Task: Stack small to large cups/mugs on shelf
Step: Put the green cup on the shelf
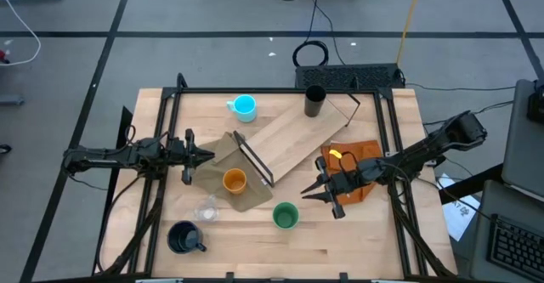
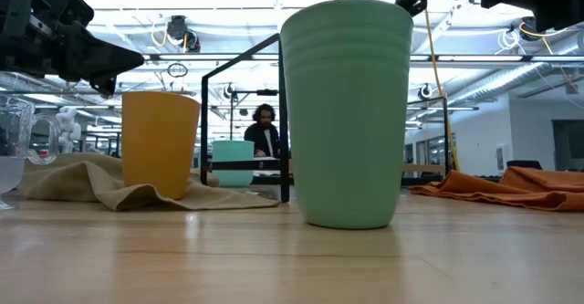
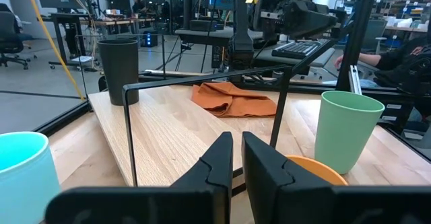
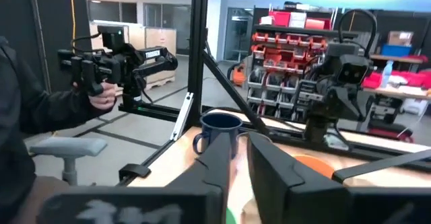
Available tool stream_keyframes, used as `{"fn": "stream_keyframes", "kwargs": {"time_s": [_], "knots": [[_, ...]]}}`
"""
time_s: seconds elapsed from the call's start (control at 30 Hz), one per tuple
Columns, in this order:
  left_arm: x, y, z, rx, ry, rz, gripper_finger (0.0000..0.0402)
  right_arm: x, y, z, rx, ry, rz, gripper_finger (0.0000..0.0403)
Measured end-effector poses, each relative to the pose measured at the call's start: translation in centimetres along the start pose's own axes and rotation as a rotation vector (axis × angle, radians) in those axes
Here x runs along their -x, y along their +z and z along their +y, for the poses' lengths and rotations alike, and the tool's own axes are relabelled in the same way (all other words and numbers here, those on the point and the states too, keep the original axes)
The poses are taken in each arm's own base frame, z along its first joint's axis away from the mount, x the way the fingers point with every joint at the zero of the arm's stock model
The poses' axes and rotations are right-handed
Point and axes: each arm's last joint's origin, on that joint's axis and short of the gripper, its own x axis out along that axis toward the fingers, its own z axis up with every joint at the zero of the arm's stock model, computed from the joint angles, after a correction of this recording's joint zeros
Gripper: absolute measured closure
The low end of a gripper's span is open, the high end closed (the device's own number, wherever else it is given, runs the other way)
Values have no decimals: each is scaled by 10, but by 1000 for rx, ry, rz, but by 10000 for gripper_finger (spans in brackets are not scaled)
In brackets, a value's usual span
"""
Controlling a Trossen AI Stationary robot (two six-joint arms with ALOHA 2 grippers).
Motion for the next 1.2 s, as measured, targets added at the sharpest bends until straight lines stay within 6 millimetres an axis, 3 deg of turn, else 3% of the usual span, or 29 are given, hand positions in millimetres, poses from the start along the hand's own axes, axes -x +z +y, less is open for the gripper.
{"fn": "stream_keyframes", "kwargs": {"time_s": [0.1, 0.43, 0.73, 0.97, 1.2], "knots": [[0, 0, 0, 0, 0, 0, 366, 0, 0, 0, 31, -3, 0, 396], [0, 0, 0, 0, 0, 0, 366, -5, 0, -2, 126, -58, 63, 400], [0, 0, 0, 0, -1, 0, 366, -32, 26, -3, 229, -6, 323, 402], [0, 0, -1, -46, -36, 3, 395, -31, 30, -4, 255, -4, 338, 402], [0, 0, -1, -24, -35, 3, 392, -29, 31, -4, 240, -1, 348, 395]]}}
